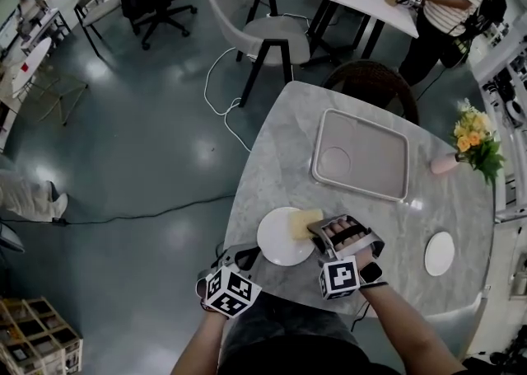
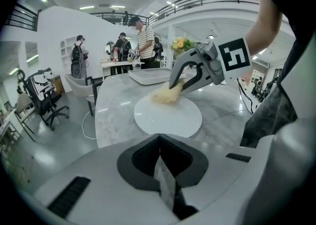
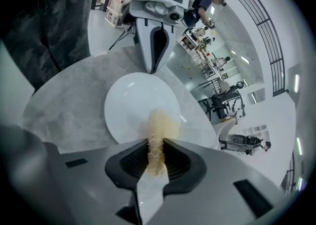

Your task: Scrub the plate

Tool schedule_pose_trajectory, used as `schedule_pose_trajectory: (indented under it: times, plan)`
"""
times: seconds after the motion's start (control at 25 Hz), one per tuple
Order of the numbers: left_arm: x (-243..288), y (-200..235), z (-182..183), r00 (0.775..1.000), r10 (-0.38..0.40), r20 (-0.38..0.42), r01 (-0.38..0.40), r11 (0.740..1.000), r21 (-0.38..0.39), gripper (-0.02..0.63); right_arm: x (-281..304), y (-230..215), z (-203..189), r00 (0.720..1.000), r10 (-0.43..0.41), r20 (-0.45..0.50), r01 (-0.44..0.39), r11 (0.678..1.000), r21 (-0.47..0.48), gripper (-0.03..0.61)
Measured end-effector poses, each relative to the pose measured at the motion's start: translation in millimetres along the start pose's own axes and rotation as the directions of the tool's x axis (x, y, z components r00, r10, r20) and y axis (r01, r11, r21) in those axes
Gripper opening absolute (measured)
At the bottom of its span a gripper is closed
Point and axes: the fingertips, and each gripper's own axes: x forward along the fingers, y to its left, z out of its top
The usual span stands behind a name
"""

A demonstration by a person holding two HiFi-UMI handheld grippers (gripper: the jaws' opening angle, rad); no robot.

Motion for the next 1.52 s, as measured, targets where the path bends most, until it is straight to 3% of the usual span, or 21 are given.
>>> schedule_pose_trajectory:
  times: [0.44,0.6,1.08,1.2,1.32,1.44,1.52]
  plan:
    - [3.2,-0.1,2.4,1.000,0.001,-0.003,-0.001,1.000,0.002,0.012,-25.2,45.1,11.8,0.999,0.043,0.028,-0.041,0.995,-0.089,0.075]
    - [3.4,0.2,2.6,1.000,-0.002,-0.001,0.002,1.000,0.001,0.012,-29.0,55.5,31.6,0.991,0.108,0.074,-0.103,0.992,-0.072,0.075]
    - [2.3,-5.9,0.7,1.000,-0.010,-0.008,0.010,1.000,0.017,0.012,-13.5,40.4,79.6,0.975,0.136,0.177,-0.109,0.982,-0.152,0.075]
    - [1.8,-8.7,-1.8,1.000,-0.013,-0.011,0.013,1.000,0.015,0.012,-4.0,27.4,81.0,0.979,0.117,0.169,-0.087,0.981,-0.172,0.075]
    - [1.7,-10.6,-1.4,1.000,-0.016,-0.011,0.017,1.000,0.018,0.012,8.5,2.3,71.5,0.992,0.034,0.118,-0.007,0.975,-0.220,0.075]
    - [1.3,-12.5,-0.7,1.000,-0.019,-0.011,0.019,1.000,0.020,0.012,13.3,-7.8,67.5,0.993,0.034,0.112,-0.018,0.989,-0.150,0.075]
    - [0.1,-12.6,0.0,1.000,-0.020,-0.011,0.020,1.000,0.019,0.012,16.5,-20.0,57.0,0.997,-0.009,0.073,0.019,0.990,-0.143,0.075]
